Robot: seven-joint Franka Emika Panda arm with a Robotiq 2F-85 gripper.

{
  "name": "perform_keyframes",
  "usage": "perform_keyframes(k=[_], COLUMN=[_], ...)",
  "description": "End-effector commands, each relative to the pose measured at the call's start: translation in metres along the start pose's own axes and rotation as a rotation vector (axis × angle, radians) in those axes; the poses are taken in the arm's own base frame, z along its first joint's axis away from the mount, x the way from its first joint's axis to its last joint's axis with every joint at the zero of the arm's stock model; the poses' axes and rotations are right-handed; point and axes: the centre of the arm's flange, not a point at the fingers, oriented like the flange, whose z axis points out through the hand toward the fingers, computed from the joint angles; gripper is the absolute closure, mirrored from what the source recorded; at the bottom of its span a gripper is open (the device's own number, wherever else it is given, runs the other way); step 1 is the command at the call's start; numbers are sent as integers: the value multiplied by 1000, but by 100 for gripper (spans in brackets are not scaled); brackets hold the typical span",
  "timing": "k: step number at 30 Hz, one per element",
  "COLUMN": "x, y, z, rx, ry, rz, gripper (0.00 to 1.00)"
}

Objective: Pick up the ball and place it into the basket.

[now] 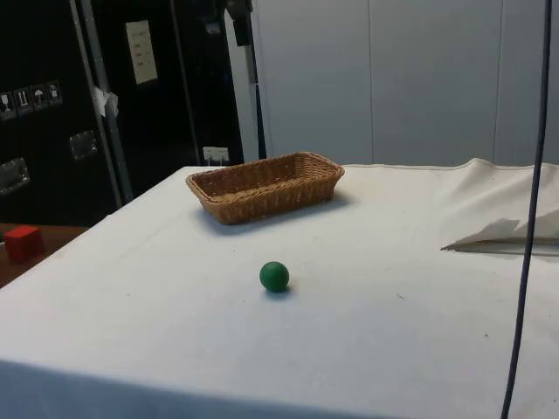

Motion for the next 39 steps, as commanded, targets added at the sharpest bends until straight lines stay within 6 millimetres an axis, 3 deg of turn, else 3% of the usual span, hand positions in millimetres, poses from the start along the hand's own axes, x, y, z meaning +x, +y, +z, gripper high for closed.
perform_keyframes(k=[1,39], x=[-1,-5], y=[0,6], z=[0,-2], rx=[1,5], ry=[1,8], rz=[0,0], gripper=[0,0])
